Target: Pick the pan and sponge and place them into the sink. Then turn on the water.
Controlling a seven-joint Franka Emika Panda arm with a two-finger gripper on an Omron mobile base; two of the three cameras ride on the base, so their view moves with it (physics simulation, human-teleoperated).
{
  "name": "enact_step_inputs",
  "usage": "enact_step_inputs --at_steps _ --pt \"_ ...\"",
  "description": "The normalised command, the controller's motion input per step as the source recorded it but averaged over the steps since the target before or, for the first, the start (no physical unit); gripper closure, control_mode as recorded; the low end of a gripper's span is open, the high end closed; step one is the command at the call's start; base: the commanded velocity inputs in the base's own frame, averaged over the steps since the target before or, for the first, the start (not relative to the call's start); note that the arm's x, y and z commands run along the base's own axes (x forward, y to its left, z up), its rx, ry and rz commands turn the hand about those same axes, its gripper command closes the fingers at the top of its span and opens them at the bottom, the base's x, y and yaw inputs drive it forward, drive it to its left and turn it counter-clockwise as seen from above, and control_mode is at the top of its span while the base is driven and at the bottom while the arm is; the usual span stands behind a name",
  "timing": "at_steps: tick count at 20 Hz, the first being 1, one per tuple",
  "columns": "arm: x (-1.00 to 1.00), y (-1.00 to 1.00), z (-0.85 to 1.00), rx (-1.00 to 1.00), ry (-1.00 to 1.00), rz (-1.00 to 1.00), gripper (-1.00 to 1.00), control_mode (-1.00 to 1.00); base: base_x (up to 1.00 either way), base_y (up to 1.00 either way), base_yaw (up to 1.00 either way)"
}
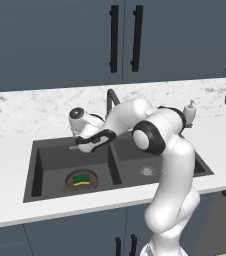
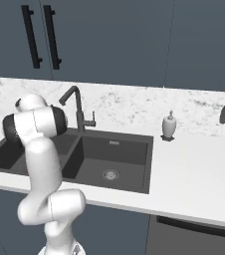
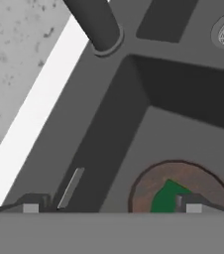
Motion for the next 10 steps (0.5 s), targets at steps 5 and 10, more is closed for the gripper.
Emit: enact_step_inputs --at_steps 5,10 --pt "-0.91 0.74 0.18 -0.17 -0.07 -0.05 -1.0 -1.0 0.0 0.0 0.0" --pt "-1.0 0.25 0.0 -0.09 -0.25 0.0 -1.0 -1.0 0.0 0.0 0.0"
